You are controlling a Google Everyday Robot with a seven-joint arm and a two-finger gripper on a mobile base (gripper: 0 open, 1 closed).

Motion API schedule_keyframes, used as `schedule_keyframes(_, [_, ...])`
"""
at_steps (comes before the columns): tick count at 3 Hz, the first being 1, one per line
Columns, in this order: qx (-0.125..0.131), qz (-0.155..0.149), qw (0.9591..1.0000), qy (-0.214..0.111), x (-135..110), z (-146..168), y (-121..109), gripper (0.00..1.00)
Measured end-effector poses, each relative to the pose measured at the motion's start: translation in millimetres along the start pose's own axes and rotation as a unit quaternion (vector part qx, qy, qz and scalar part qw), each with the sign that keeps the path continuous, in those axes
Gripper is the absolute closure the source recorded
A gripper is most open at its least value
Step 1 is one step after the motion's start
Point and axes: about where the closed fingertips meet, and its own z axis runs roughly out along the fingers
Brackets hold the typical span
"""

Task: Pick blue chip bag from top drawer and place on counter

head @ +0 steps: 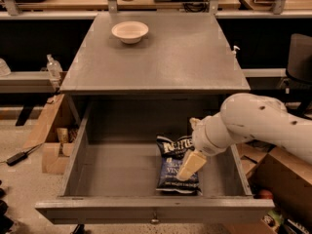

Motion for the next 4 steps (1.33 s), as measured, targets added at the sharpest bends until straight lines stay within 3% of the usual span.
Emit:
schedule_keyframes(2, [-0.001, -0.019, 0.9995, 0.027, 19, 65, -7, 0.00])
schedule_keyframes(3, [0.003, -0.028, 0.9986, 0.045, 36, 80, -3, 0.27])
schedule_keyframes(4, [0.002, -0.028, 0.9986, 0.044, 35, 80, -3, 0.50])
